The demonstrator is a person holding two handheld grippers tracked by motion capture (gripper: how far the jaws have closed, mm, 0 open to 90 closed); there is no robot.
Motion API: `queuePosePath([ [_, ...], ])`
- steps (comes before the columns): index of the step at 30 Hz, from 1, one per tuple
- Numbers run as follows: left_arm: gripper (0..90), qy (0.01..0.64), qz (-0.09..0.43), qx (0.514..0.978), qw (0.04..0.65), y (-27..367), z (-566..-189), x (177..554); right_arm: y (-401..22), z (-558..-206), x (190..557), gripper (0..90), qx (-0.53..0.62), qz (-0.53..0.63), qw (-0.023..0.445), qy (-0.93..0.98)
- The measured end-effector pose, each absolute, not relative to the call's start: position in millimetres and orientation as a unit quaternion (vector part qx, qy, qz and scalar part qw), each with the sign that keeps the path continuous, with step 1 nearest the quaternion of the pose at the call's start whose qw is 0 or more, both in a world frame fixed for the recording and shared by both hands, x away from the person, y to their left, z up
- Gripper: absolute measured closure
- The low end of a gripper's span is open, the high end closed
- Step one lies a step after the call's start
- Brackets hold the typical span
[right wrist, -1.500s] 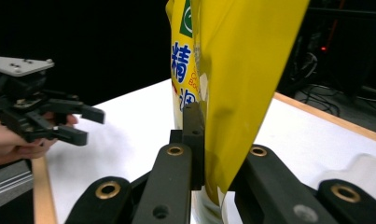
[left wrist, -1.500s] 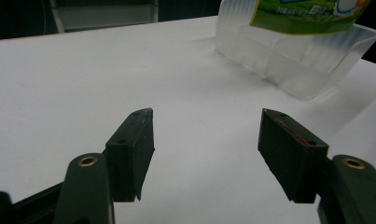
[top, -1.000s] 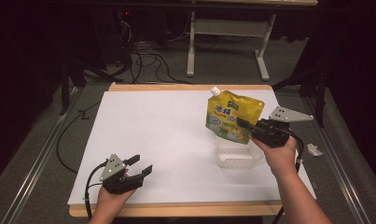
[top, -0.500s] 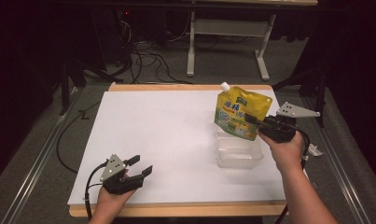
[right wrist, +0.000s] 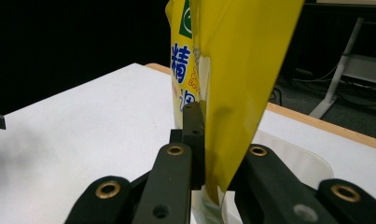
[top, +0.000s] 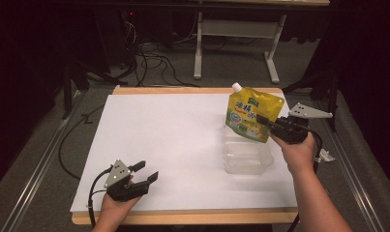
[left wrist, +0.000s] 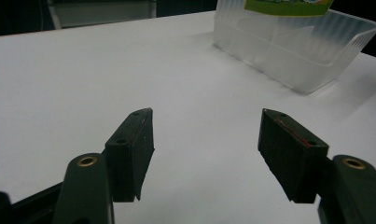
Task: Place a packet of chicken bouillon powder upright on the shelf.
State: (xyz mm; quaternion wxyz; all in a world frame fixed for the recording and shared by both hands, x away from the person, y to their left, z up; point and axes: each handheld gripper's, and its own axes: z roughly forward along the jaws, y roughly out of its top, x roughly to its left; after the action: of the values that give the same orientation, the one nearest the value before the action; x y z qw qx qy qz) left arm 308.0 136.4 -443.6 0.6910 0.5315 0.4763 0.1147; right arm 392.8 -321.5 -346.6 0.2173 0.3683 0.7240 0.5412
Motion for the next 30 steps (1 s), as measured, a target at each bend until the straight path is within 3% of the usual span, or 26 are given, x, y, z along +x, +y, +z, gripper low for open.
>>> queuePosePath([
  [30, 37.2, 0.481, 0.108, 0.530, 0.690, 136.4, -444.7, 309.3, -326.3, -356.9, 404.7, 87.1, 0.371, 0.532, 0.212, 0.731],
])
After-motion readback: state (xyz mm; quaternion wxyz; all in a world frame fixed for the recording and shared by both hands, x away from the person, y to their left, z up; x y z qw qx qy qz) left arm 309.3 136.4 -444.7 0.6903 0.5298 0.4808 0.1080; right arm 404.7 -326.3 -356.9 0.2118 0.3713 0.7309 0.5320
